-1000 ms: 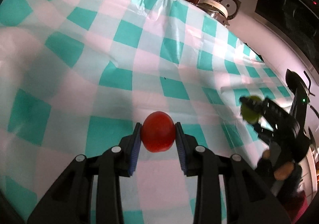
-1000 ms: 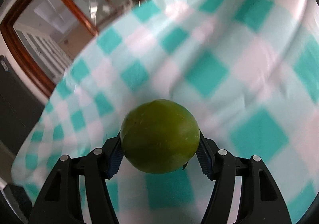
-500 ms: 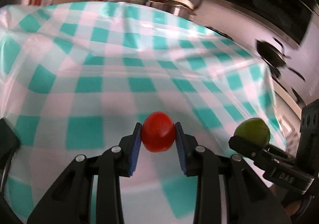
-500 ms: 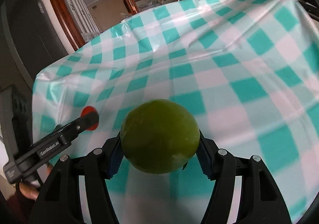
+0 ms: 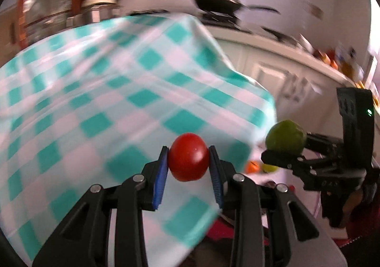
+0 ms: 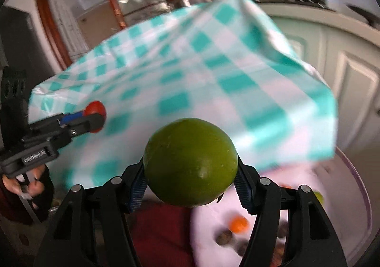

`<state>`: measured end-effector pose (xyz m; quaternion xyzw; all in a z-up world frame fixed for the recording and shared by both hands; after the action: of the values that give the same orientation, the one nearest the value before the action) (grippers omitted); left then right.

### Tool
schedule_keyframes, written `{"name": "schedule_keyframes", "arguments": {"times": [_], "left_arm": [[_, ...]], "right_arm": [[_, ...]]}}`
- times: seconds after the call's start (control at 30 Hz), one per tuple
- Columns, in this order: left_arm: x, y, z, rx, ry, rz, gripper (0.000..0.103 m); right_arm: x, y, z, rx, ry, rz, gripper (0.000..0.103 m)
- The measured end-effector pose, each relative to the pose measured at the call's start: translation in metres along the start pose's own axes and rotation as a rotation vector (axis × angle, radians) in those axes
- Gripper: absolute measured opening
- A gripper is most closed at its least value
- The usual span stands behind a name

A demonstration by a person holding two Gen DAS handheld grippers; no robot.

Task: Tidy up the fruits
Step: 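Carry the tomato in the left tool while the right tool carries the green fruit to the bin, then open the left tool dropping the tomato while the right tool drops the green fruit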

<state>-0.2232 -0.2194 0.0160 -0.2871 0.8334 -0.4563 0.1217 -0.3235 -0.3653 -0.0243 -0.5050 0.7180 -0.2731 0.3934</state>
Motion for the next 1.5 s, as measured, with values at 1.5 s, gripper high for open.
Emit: {"name": "schedule_keyframes", "arguments": {"times": [1.5], "left_arm": [[0.178, 0.123, 0.238, -0.522, 0.165, 0.463, 0.052]], "right_arm": [[0.196, 0.118, 0.046, -0.545, 0.471, 0.088, 0.078]]}}
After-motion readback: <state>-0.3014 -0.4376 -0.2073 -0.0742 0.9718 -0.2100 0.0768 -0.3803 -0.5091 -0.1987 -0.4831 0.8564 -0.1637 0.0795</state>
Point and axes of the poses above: each gripper's, at about its wrist camera, not at the fingertips, and z roughly the way its jaws point, x to its right, y to its underside, the point moved 3 cm from there along z, roughly the way its jaws point, and after that the axes turned 8 degrees about x, right-handed, at the moved point
